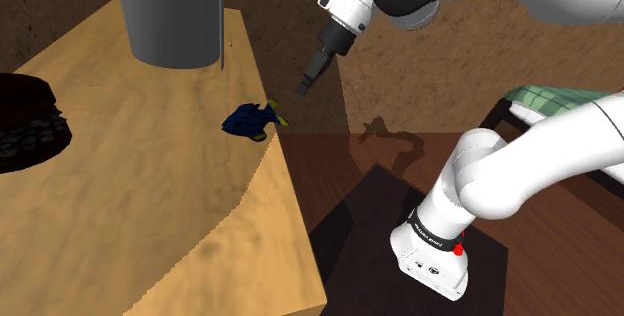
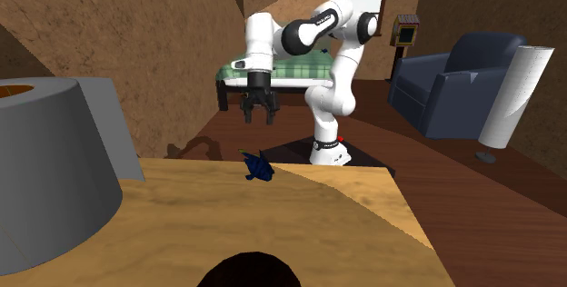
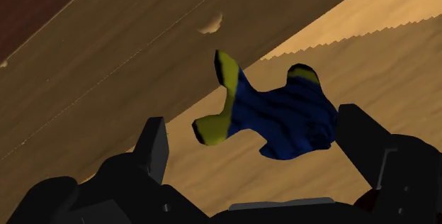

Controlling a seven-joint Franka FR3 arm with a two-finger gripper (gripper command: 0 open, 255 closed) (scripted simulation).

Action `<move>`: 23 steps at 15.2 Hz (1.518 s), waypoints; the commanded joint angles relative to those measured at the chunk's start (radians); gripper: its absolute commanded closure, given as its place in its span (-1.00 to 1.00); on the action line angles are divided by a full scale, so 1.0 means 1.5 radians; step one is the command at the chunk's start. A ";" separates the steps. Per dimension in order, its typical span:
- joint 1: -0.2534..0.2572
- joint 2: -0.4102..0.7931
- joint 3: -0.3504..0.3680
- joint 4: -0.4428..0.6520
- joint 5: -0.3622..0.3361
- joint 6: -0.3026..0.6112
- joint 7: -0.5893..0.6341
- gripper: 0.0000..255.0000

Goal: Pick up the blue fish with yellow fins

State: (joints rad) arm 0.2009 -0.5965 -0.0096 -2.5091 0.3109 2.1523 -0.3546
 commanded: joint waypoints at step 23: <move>0.125 0.178 0.000 0.001 0.163 0.261 -0.177 1.00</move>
State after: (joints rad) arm 0.3882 -0.3304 -0.0096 -2.5058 0.5548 2.5446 -0.6194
